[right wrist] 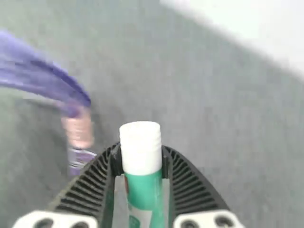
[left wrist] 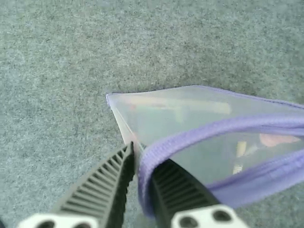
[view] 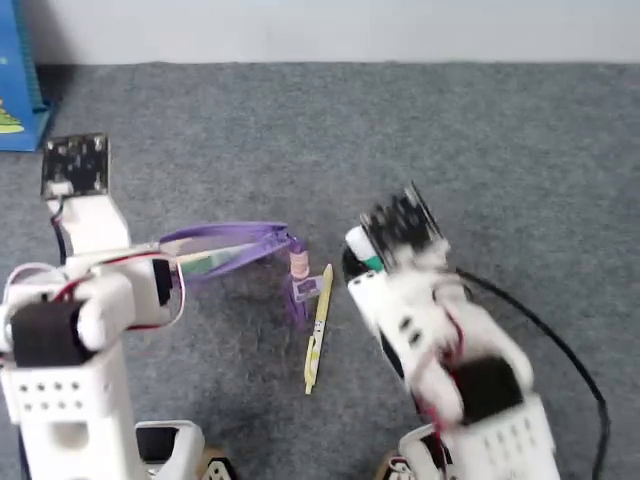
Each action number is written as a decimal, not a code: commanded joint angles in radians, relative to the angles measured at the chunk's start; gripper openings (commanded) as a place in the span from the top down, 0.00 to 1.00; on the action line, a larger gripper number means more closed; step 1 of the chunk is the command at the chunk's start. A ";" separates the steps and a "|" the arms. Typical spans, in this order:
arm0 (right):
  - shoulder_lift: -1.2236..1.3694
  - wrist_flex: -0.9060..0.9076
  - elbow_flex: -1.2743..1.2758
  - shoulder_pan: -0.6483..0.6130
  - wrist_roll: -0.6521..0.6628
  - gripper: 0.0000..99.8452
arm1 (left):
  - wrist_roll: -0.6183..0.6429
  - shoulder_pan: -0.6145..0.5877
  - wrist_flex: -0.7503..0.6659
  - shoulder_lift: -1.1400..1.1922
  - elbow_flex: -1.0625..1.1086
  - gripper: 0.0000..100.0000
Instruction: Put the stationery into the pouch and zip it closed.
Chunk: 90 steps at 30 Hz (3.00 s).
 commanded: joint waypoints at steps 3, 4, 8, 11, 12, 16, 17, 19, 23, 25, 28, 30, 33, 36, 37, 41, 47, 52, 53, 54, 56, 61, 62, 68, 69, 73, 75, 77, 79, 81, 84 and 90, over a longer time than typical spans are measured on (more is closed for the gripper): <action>-0.217 -0.047 -0.026 -0.136 -0.087 0.99 | -0.003 0.000 0.020 0.117 -0.056 0.99; -0.232 -0.081 -0.026 -0.151 -0.106 0.99 | -0.003 0.000 0.020 0.117 -0.056 0.99; -0.240 -0.254 -0.023 -0.185 -0.198 0.99 | -0.003 0.000 0.020 0.117 -0.056 0.99; -0.214 -0.401 -0.018 -0.202 -0.284 0.99 | -0.003 0.000 0.020 0.117 -0.056 0.99; -0.199 -0.449 -0.018 -0.202 -0.311 0.99 | -0.003 0.000 0.020 0.117 -0.056 0.99; -0.130 -0.641 -0.018 -0.206 -0.427 0.99 | 0.011 0.000 0.020 0.117 -0.056 0.99; -0.107 -0.680 -0.018 -0.206 -0.459 0.99 | 0.020 0.000 0.020 0.117 -0.056 0.99; -0.061 -0.756 -0.018 -0.206 -0.523 0.99 | 0.026 0.000 0.020 0.117 -0.056 0.99; 0.047 -0.857 -0.017 -0.206 -0.621 0.99 | 0.026 0.002 0.020 0.117 -0.056 0.99; 0.099 -0.892 -0.017 -0.206 -0.654 0.99 | 0.026 0.002 0.020 0.117 -0.056 0.99; 0.174 -0.946 -0.017 -0.206 -0.683 0.99 | 0.026 0.000 0.020 0.117 -0.054 0.99; 0.223 -0.984 -0.017 -0.206 -0.704 0.99 | 0.026 0.000 0.020 0.117 -0.054 0.99; 0.298 -1.035 -0.017 -0.232 -0.706 0.99 | 0.026 0.000 0.020 0.117 -0.054 0.99; 0.366 -1.049 -0.017 -0.274 -0.706 0.99 | 0.026 0.000 0.020 0.117 -0.054 0.99; 0.383 -1.050 -0.017 -0.288 -0.706 0.99 | 0.026 0.000 0.020 0.117 -0.054 0.99; 0.424 -1.050 -0.017 -0.314 -0.706 0.99 | 0.026 0.000 0.020 0.117 -0.051 0.99; 0.473 -1.050 -0.017 -0.314 -0.706 0.99 | 0.026 0.000 0.020 0.117 -0.051 0.99; 0.493 -1.050 -0.017 -0.315 -0.687 0.99 | 0.026 0.000 0.020 0.117 -0.048 0.99; 0.493 -1.050 -0.018 -0.318 -0.660 0.99 | 0.026 0.000 0.020 0.117 -0.047 0.99; 0.493 -1.050 -0.018 -0.329 -0.628 0.99 | 0.026 0.000 0.020 0.117 -0.039 0.99; 0.492 -1.043 -0.018 -0.344 -0.568 0.95 | 0.026 0.000 0.020 0.117 -0.030 0.99; 0.443 -0.990 -0.017 -0.349 -0.516 0.80 | 0.025 0.000 0.020 0.117 -0.024 0.99; 0.420 -0.970 -0.017 -0.355 -0.506 0.79 | 0.025 0.000 0.020 0.117 -0.024 0.99; 0.232 -0.782 -0.017 -0.364 -0.468 0.83 | 0.025 0.000 0.020 0.117 -0.024 0.99; 0.197 -0.750 -0.017 -0.363 -0.468 0.84 | 0.025 0.000 0.020 0.117 -0.024 0.99; 0.073 -0.618 -0.017 -0.363 -0.468 0.89 | 0.025 0.000 0.020 0.117 -0.024 0.99; 0.019 -0.549 -0.017 -0.355 -0.466 0.90 | 0.025 0.000 0.020 0.117 -0.024 0.99; -0.027 -0.461 -0.017 -0.305 -0.470 0.91 | 0.025 -0.002 0.020 0.117 -0.025 0.99; -0.054 -0.363 -0.017 -0.239 -0.473 0.92 | 0.025 -0.002 0.020 0.115 -0.025 0.99; -0.059 -0.265 -0.017 -0.163 -0.473 0.93 | 0.025 -0.002 0.020 0.115 -0.027 0.99; -0.044 -0.119 -0.017 -0.085 -0.473 0.93 | 0.025 -0.002 0.020 0.115 -0.028 0.99; 0.180 0.061 -0.017 -0.025 -0.493 0.93 | 0.025 -0.002 0.020 0.115 -0.028 0.99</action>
